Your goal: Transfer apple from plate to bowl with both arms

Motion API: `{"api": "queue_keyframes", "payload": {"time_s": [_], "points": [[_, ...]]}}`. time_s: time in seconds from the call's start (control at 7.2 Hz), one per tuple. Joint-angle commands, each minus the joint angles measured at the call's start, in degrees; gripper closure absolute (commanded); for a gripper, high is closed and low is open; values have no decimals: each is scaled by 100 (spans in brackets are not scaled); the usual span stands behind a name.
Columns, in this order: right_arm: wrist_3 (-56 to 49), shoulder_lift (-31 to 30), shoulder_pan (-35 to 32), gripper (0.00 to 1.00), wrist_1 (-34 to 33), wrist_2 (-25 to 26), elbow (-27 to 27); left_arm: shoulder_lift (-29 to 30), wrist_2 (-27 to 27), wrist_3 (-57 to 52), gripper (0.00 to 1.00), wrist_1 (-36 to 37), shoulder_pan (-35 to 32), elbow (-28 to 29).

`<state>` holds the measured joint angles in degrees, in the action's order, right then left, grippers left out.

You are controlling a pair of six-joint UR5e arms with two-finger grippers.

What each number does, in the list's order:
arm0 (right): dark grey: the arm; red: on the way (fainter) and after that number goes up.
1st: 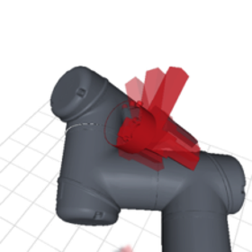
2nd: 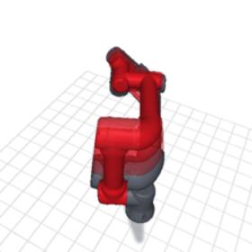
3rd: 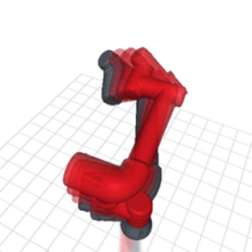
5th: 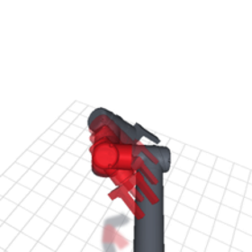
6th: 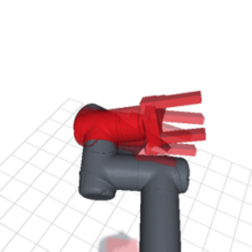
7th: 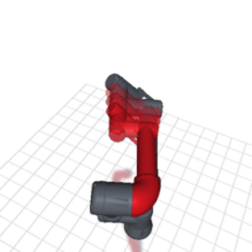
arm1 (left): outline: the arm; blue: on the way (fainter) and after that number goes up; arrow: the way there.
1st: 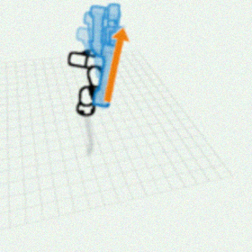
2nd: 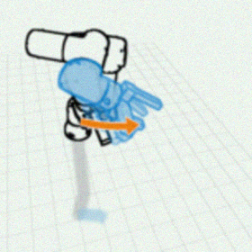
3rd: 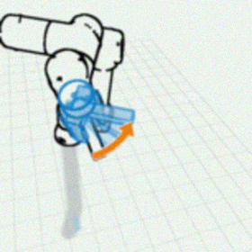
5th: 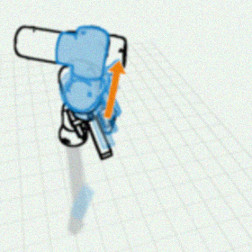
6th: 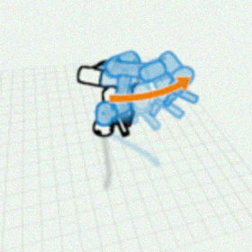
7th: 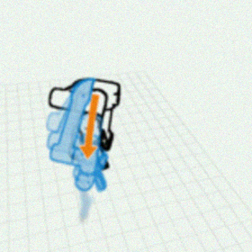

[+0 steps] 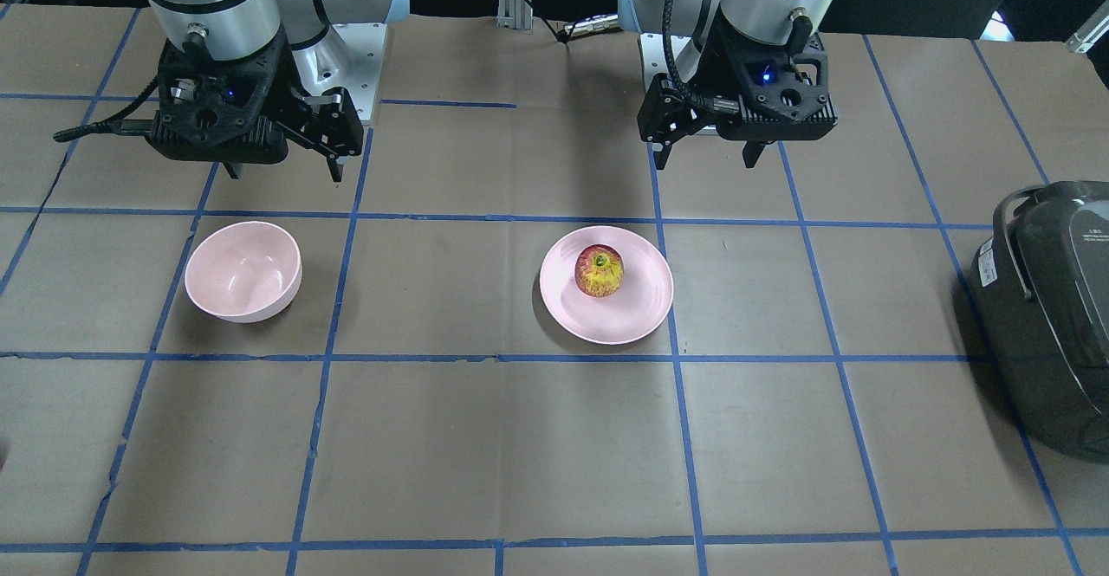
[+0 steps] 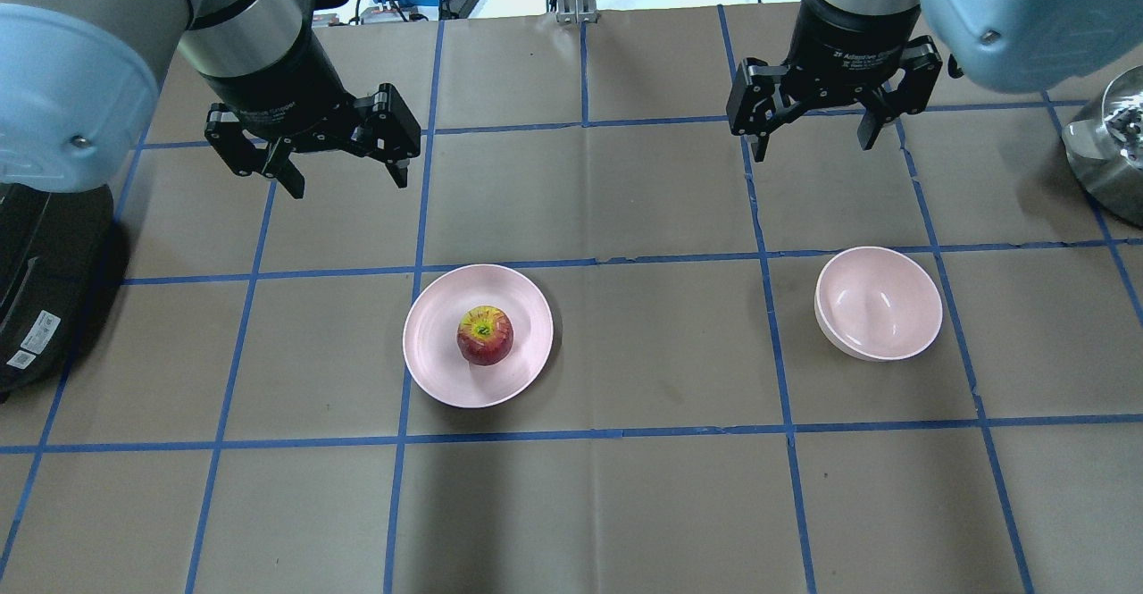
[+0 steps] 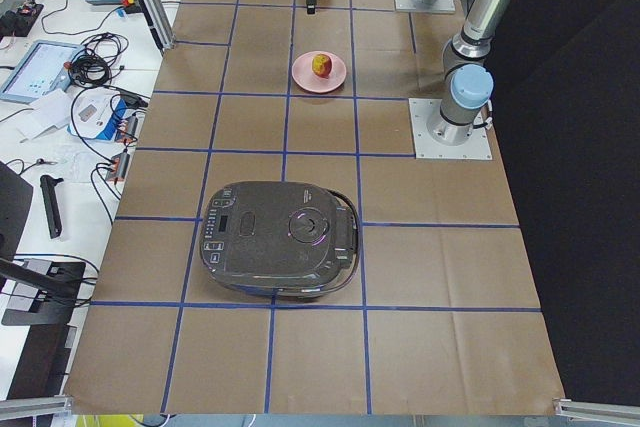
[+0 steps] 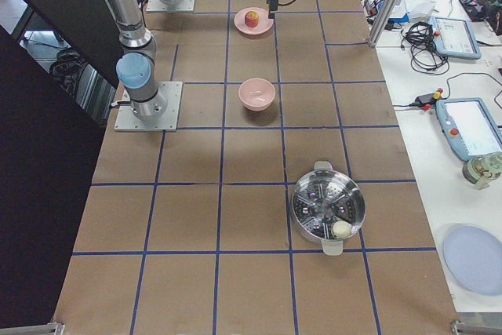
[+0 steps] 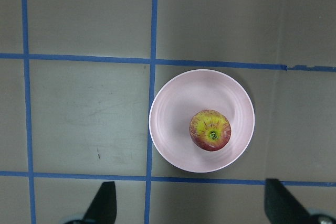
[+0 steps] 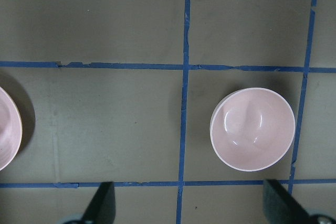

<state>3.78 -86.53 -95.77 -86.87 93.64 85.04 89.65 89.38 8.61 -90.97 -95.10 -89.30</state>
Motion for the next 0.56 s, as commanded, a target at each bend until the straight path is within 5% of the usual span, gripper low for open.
{"api": "queue_keyframes", "payload": {"time_s": [0.0,0.42], "points": [[-113,5,15,0,-23,-4,39,0,0,0,0,0,9,0],[-1296,5,933,1,-136,-82,502,0,-9,0,0,0,0,0]]}}
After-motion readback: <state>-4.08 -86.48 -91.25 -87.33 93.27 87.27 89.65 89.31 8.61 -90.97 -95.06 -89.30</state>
